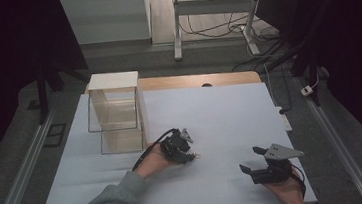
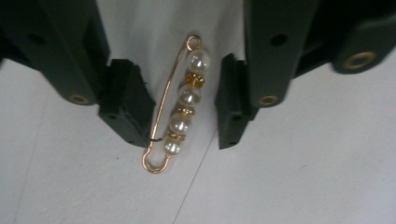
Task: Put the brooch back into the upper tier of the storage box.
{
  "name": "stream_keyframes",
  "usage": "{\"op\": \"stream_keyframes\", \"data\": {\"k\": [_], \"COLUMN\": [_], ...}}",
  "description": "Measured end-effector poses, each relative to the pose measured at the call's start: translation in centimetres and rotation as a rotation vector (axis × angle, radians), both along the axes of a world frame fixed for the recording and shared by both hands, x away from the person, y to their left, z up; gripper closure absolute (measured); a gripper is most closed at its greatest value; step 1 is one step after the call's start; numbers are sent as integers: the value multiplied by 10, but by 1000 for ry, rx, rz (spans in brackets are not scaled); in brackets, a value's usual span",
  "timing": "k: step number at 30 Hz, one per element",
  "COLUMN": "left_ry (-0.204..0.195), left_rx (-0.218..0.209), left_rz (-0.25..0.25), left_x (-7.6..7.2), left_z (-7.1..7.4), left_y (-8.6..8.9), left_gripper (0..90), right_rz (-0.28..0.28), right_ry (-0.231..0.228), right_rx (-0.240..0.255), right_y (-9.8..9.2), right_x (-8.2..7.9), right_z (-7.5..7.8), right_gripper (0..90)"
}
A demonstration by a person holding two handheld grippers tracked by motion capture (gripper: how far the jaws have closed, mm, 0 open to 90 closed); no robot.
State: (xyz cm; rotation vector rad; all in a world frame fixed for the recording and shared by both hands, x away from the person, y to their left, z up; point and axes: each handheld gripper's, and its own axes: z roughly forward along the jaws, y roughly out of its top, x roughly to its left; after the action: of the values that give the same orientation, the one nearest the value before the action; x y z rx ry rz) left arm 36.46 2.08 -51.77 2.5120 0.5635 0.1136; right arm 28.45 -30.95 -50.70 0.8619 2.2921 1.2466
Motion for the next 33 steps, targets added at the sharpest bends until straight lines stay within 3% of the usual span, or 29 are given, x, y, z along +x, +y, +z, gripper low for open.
{"op": "stream_keyframes", "data": {"k": [7, 18, 33], "left_ry": [-6, -30, -39], "left_rx": [10, 17, -37], "left_rz": [-27, -34, -41], "left_x": [-3, -5, -10], "left_z": [1, 2, 16], "left_y": [-2, -3, 2], "left_gripper": [779, 790, 790], "right_rz": [0, -1, 1], "right_ry": [-2, -2, -5], "right_rx": [-1, 2, 1], "right_y": [0, 0, -1], "right_x": [0, 0, -1], "right_z": [0, 0, 1], "right_gripper": [165, 166, 167]}}
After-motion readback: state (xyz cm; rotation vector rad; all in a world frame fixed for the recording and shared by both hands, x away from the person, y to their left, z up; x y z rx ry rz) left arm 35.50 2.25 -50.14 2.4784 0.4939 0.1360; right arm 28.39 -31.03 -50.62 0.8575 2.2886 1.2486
